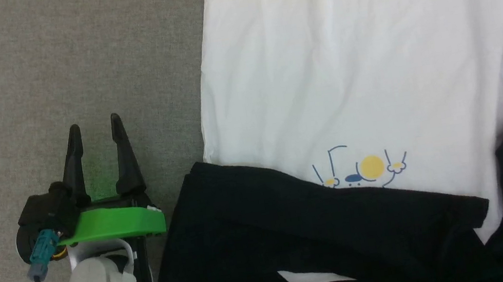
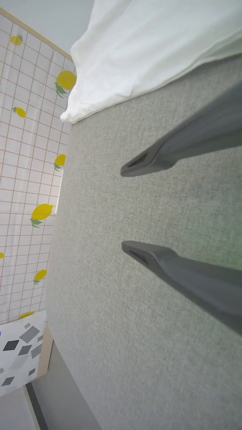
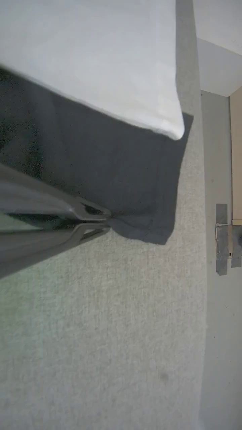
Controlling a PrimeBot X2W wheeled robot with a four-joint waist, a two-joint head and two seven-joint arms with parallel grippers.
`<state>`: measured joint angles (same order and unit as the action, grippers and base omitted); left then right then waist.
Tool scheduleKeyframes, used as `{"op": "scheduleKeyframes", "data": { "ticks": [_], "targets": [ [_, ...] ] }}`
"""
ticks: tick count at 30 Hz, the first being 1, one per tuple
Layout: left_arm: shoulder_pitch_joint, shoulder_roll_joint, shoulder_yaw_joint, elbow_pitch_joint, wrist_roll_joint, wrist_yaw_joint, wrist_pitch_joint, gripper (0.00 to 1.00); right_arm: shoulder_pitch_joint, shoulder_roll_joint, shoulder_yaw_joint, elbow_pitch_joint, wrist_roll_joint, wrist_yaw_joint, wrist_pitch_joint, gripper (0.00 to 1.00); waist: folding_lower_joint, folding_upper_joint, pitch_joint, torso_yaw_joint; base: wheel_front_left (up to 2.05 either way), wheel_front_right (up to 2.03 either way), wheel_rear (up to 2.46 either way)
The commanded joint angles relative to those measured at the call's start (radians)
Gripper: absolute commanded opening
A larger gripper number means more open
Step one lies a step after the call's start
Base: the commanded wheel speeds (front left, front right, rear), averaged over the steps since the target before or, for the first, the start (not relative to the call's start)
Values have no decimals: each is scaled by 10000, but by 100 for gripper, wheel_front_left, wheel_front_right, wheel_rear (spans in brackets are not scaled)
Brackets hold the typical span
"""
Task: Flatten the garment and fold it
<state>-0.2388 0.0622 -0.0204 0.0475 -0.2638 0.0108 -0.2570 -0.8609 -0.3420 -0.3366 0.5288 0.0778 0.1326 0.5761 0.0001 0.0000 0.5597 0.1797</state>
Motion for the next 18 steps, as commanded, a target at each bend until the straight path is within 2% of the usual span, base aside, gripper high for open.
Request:
{"op": "scheduleKeyframes", "data": {
  "ticks": [1,8,13,18],
  "targets": [
    [168,-56,58,36,108,-59,-47,100,514,-126,-155,-17,-18,-19,-286,0,-1,0,-702,-372,0,0,0],
    [831,-83,279,241,239,-160,-47,100,2415,-162,-1119,-816,-14,-19,-1693,0,-1,0,-1996,-993,0,0,0],
    [1317,-90,449,323,276,-172,-47,100,3716,-179,-1519,-1799,-51,-19,-2141,0,-1,0,-2807,-1372,0,0,0],
    [1767,-76,575,464,252,-233,-47,100,4830,-87,-1854,-3363,-120,-19,-2288,0,-1,0,-3539,-1626,0,0,0]
  ]
}}
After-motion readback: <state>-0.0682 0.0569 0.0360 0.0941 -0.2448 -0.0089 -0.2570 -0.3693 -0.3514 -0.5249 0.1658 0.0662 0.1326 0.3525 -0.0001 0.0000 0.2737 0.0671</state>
